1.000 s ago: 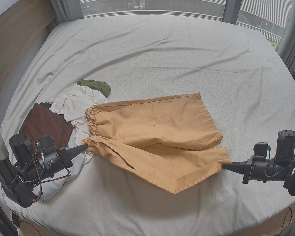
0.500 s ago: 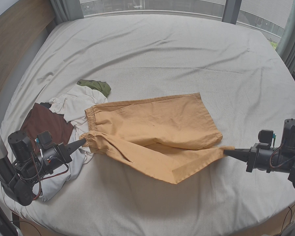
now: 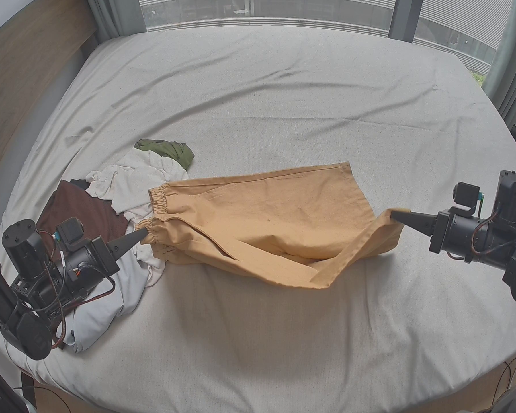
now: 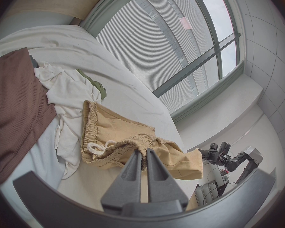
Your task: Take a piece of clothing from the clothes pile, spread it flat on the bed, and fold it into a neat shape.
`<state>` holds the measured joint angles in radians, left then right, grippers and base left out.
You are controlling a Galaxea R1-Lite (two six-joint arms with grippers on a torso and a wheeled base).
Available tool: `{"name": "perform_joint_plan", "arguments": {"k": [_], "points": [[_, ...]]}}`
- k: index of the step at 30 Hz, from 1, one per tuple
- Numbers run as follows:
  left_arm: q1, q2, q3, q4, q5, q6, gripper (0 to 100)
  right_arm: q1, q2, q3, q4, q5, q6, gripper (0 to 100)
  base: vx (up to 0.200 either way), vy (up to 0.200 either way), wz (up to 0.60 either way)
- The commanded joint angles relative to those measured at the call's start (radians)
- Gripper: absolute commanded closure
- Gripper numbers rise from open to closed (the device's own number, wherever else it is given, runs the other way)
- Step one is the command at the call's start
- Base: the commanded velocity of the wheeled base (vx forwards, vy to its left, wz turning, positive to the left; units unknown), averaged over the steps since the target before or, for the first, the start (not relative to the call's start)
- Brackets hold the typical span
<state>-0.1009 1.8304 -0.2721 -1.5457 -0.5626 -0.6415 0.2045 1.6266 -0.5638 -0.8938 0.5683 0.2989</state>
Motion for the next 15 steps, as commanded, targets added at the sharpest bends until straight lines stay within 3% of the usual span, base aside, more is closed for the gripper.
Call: {"name": "perform_joint_plan", "arguments": {"k": [1, 15], "points": [[0.001, 0.009, -0.019, -0.001, 0.004, -0.001, 100, -0.023, 0.044, -0.051, 0.000, 0.001, 0.003, 100, 0.000, 0.000, 0.00], [0.000, 0.024, -0.024, -0.001, 0.021, 0.002, 100, -0.033, 0.053, -0.165, 0.010, -0.001, 0.043, 100, 0.000, 0.000, 0.00]]}}
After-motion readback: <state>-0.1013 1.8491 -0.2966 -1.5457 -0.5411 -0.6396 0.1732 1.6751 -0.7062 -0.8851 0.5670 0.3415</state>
